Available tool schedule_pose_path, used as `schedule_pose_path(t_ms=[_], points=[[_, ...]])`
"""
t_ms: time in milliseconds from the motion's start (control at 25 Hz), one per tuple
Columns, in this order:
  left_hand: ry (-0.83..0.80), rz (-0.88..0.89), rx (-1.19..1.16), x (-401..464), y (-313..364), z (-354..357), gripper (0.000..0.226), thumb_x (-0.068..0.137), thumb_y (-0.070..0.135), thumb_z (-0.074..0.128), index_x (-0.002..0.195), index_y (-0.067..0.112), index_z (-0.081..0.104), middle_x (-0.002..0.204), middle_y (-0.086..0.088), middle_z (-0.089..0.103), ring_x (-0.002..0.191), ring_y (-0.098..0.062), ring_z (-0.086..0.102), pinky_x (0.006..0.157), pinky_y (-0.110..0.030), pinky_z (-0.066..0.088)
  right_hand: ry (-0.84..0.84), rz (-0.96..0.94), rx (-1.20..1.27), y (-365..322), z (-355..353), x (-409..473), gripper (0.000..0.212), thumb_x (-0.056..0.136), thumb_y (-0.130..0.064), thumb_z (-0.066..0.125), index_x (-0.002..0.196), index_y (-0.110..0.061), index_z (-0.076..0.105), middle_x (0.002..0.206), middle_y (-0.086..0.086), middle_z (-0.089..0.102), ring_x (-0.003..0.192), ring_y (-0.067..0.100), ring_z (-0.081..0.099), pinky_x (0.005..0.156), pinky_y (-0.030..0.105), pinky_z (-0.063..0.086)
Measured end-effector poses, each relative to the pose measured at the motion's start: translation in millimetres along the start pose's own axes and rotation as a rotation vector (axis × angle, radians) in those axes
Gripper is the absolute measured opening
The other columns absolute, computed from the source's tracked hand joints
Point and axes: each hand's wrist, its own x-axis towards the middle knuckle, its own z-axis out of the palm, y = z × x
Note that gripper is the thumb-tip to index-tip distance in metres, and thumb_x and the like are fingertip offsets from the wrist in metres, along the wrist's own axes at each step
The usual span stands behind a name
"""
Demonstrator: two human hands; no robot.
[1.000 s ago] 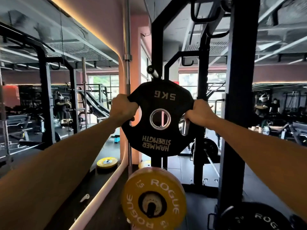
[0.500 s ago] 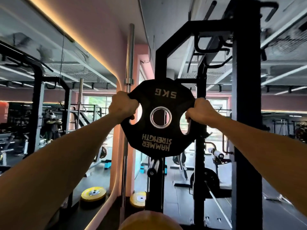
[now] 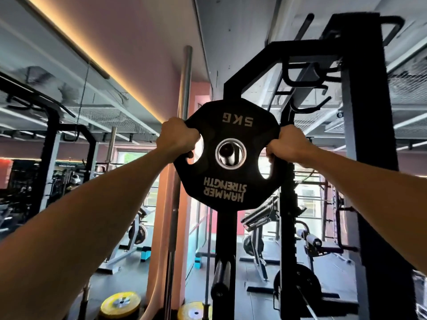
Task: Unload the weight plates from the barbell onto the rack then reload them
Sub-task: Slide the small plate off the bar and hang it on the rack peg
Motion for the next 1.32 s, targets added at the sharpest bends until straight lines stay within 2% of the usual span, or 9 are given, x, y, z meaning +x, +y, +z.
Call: schedule_pose_path(t_ms=[120, 200, 320, 560, 720, 880, 1000, 1160, 1320], points=[[-0.035, 0.008, -0.045, 26, -13, 15, 0.010, 0.068, 0.009, 0.060, 0.068, 0.000, 0.064, 0.036, 0.000, 0.056, 0.032, -0.015, 0.059, 0.035, -0.016, 0.041, 0.038, 0.014, 0.016, 6, 15, 25, 0.008, 0.064, 0.001, 0.065, 0.068, 0.006, 0.071, 0.066, 0.018, 0.069, 0.066, 0.030, 0.067, 0.055, 0.028, 0.050], [-0.071, 0.003, -0.113, 43, -23, 26, 0.016, 0.067, 0.007, 0.059, 0.074, -0.006, 0.066, 0.045, -0.007, 0.061, 0.037, -0.026, 0.064, 0.045, -0.030, 0.055, 0.048, 0.017, 0.006, 11, 27, 39, 0.010, 0.063, 0.001, 0.066, 0.068, 0.007, 0.071, 0.068, 0.020, 0.069, 0.065, 0.029, 0.066, 0.054, 0.028, 0.048], [-0.089, 0.008, -0.133, 69, -39, 45, 0.015, 0.067, 0.007, 0.058, 0.071, -0.005, 0.065, 0.048, -0.010, 0.063, 0.041, -0.031, 0.065, 0.051, -0.039, 0.058, 0.037, 0.035, -0.001, 22, 44, 63, 0.006, 0.062, 0.001, 0.065, 0.059, 0.002, 0.070, 0.059, 0.015, 0.067, 0.057, 0.024, 0.063, 0.043, 0.019, 0.042], [-0.125, 0.024, -0.183, 113, -67, 95, 0.017, 0.061, 0.008, 0.057, 0.067, -0.006, 0.062, 0.045, -0.012, 0.061, 0.039, -0.033, 0.063, 0.049, -0.040, 0.056, 0.072, 0.047, -0.019, 55, 77, 114, 0.009, 0.064, -0.004, 0.064, 0.058, -0.002, 0.070, 0.061, 0.015, 0.069, 0.061, 0.027, 0.066, 0.052, 0.029, 0.052], [-0.138, -0.003, -0.169, 140, -96, 140, 0.019, 0.066, 0.006, 0.056, 0.072, -0.010, 0.063, 0.043, -0.007, 0.056, 0.038, -0.030, 0.064, 0.042, -0.030, 0.047, 0.008, 0.056, 0.036, 91, 114, 147, 0.019, 0.064, -0.001, 0.054, 0.051, -0.002, 0.069, 0.055, 0.014, 0.068, 0.057, 0.026, 0.069, 0.057, 0.031, 0.055], [-0.127, -0.018, -0.162, 162, -123, 183, 0.026, 0.066, 0.010, 0.055, 0.079, -0.010, 0.066, 0.051, -0.010, 0.061, 0.040, -0.028, 0.065, 0.048, -0.034, 0.052, 0.052, 0.092, 0.008, 115, 142, 180, 0.021, 0.062, -0.002, 0.057, 0.045, -0.010, 0.067, 0.048, 0.003, 0.065, 0.055, 0.019, 0.064, 0.052, 0.023, 0.044], [-0.111, -0.032, -0.145, 175, -144, 216, 0.028, 0.065, 0.016, 0.054, 0.079, -0.005, 0.068, 0.052, -0.008, 0.063, 0.041, -0.028, 0.066, 0.059, -0.040, 0.059, 0.046, 0.075, -0.050, 138, 167, 200, 0.021, 0.063, -0.002, 0.057, 0.047, -0.009, 0.068, 0.055, 0.008, 0.068, 0.063, 0.022, 0.066, 0.053, 0.024, 0.043], [-0.057, -0.006, -0.133, 195, -156, 235, 0.030, 0.057, 0.022, 0.054, 0.071, 0.000, 0.069, 0.046, -0.004, 0.063, 0.038, -0.025, 0.064, 0.051, -0.039, 0.059, 0.068, 0.014, -0.045, 153, 178, 219, 0.022, 0.060, -0.002, 0.057, 0.042, -0.010, 0.065, 0.057, 0.015, 0.068, 0.059, 0.028, 0.064, 0.051, 0.026, 0.044], [-0.076, 0.018, -0.123, 187, -157, 232, 0.026, 0.062, 0.027, 0.055, 0.074, 0.007, 0.067, 0.067, -0.011, 0.071, 0.061, -0.033, 0.071, 0.067, -0.047, 0.061, 0.094, 0.064, -0.058, 156, 180, 218, 0.013, 0.061, -0.005, 0.059, 0.054, -0.009, 0.069, 0.060, 0.012, 0.067, 0.063, 0.026, 0.063, 0.050, 0.023, 0.041]])
